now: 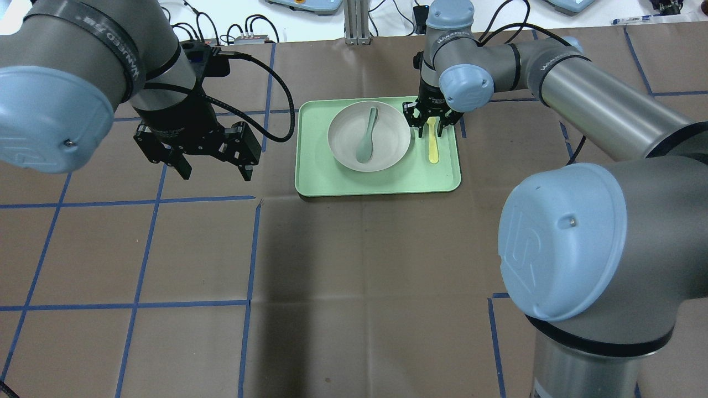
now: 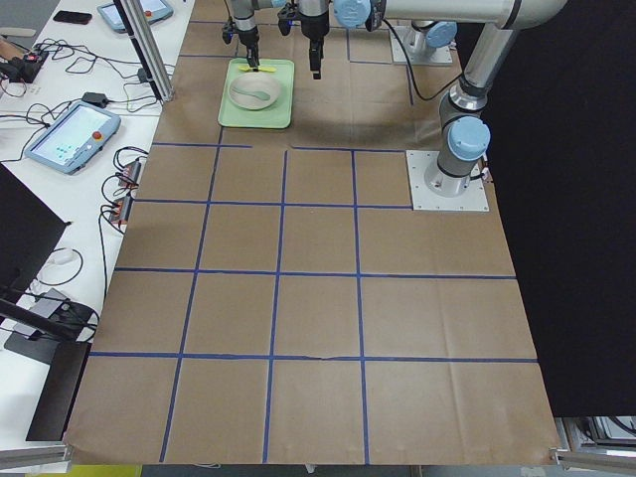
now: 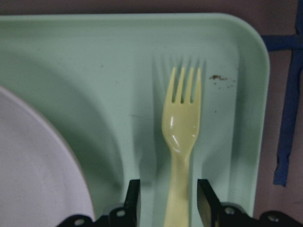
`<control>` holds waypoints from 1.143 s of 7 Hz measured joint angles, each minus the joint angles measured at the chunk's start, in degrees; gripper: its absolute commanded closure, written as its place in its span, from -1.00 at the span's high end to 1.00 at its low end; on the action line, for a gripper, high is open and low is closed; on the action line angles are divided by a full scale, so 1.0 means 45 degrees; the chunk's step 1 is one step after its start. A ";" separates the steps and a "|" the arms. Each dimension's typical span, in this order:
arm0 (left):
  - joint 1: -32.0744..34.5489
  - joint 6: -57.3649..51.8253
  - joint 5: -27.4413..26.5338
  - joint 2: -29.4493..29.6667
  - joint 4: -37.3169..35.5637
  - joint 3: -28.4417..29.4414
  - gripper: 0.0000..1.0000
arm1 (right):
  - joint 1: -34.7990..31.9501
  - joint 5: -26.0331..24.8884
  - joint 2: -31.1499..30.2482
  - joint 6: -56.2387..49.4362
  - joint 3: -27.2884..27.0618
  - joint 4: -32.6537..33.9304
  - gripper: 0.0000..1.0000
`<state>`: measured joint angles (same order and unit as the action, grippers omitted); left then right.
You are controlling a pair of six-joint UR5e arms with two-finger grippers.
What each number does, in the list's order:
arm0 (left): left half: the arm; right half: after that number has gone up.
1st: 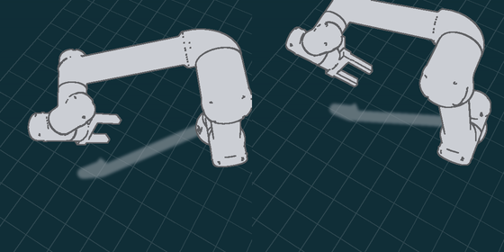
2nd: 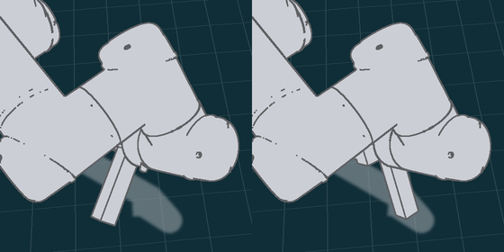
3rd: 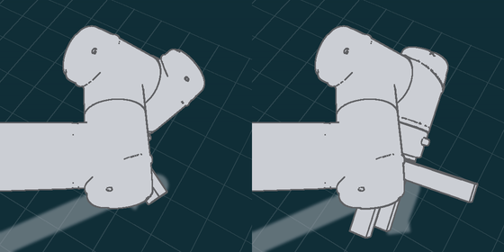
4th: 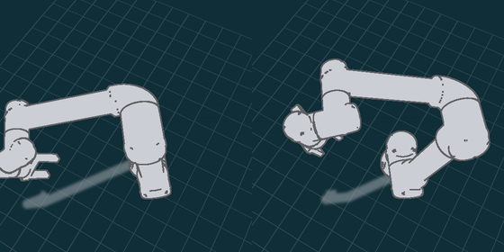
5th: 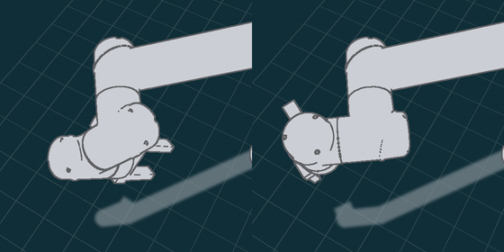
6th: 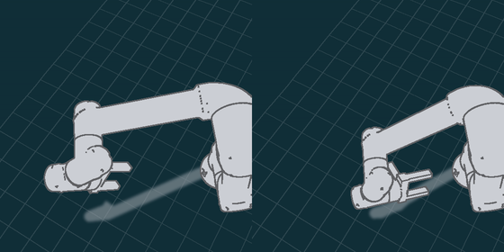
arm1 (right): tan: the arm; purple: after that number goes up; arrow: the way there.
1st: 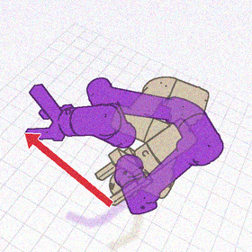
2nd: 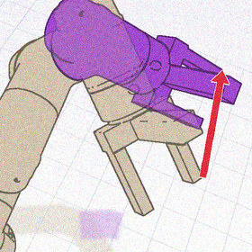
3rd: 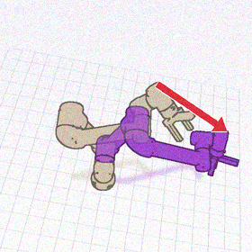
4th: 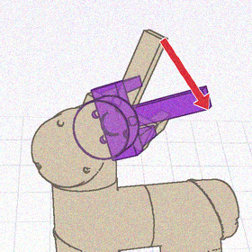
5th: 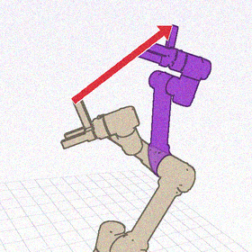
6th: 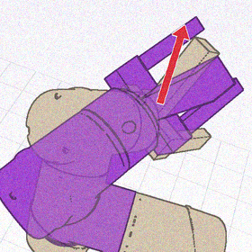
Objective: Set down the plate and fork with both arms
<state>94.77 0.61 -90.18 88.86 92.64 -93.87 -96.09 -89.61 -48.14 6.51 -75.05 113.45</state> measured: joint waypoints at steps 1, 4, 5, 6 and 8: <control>-0.0004 0.0000 0.0000 0.0000 0.0000 -0.0005 0.99 | 0.0022 -0.0046 -0.0230 -0.0006 0.0011 -0.0047 1.00; -0.0002 0.0000 0.0000 -0.0002 0.0000 -0.0013 0.99 | 0.0111 -0.0119 -0.1991 -0.0482 -0.0174 -0.1426 1.00; 0.0000 0.0000 0.0000 -0.0002 0.0000 -0.0016 0.99 | 0.0193 -0.0186 -0.2815 -0.0742 -0.0197 -0.2373 1.00; 0.0000 0.0000 0.0000 -0.0002 0.0000 -0.0018 0.99 | 0.0388 -0.0265 -0.3649 -0.1071 -0.0242 -0.3343 1.00; -0.0005 0.0000 0.0000 -0.0001 0.0000 -0.0019 0.99 | 0.0889 -0.0321 -0.5286 -0.1792 -0.0908 -0.4460 1.00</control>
<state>94.75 0.61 -90.17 88.85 92.64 -93.95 -92.09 -91.06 -71.93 -1.56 -79.13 93.38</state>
